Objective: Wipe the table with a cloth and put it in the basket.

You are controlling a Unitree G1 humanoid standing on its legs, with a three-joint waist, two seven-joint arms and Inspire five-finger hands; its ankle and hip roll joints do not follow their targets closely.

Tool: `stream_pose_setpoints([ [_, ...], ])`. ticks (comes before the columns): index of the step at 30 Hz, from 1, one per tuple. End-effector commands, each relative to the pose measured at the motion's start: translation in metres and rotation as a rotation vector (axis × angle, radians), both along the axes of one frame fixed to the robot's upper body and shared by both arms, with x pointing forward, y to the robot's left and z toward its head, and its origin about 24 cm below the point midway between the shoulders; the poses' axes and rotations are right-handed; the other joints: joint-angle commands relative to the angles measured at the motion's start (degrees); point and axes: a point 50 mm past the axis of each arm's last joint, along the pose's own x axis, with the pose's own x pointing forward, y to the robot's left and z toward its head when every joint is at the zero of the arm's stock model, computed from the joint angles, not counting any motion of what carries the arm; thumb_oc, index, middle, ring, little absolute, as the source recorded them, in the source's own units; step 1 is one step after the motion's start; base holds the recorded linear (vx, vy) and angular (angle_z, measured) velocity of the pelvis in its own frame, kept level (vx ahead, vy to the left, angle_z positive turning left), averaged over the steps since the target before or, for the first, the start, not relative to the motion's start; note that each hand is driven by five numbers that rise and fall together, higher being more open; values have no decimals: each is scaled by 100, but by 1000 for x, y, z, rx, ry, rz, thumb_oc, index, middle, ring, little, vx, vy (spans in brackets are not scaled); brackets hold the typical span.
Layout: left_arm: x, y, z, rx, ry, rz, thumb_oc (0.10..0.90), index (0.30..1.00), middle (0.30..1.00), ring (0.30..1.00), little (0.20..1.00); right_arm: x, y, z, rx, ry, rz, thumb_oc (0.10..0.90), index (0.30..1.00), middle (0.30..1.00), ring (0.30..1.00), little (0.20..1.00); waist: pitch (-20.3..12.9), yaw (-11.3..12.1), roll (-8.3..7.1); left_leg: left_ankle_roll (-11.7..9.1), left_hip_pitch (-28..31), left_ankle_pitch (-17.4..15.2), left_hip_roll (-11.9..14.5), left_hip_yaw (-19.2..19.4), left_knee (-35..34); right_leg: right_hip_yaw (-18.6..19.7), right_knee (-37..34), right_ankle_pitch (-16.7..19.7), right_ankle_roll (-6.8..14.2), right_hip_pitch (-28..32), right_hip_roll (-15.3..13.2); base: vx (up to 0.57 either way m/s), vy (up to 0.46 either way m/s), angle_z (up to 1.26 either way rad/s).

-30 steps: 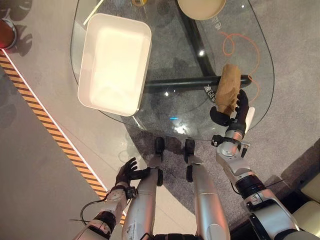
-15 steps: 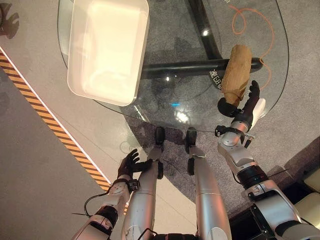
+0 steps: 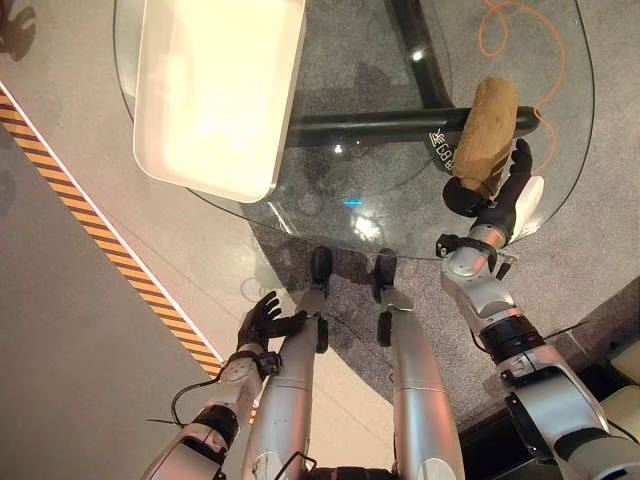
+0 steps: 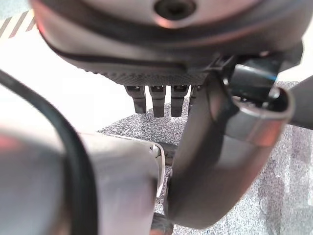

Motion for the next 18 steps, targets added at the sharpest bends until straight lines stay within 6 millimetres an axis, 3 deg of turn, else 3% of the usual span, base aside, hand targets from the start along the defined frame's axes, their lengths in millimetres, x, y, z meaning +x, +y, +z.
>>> stream_pose_setpoints([
  [1, -44, -8, -38, -13, 170, 5, 800, 900, 900, 900, 900, -1, -16, 29, 17, -114, -24, 800, 900, 900, 900, 900, -72, -7, 190, 168, -222, -513, -193, -84, 638, -119, -478, 479, 43, -107, 197, 4, 1, 3],
  [11, -39, -8, -37, -29, 147, -7, 800, 900, 900, 900, 900, 11, -21, 20, 108, -17, -55, 800, 900, 900, 900, 900, -72, 65, 194, 154, -441, -525, -209, -117, 748, -152, -362, 458, 6, -301, 211, 1, -1, 1],
  [18, -34, -7, -34, -40, 134, -10, 800, 900, 900, 900, 900, 19, -16, 8, 122, 104, 24, 800, 900, 900, 900, 900, -72, 84, 194, 135, -533, -521, -216, -127, 784, -156, -324, 466, 2, -388, 214, 0, 0, 0],
])
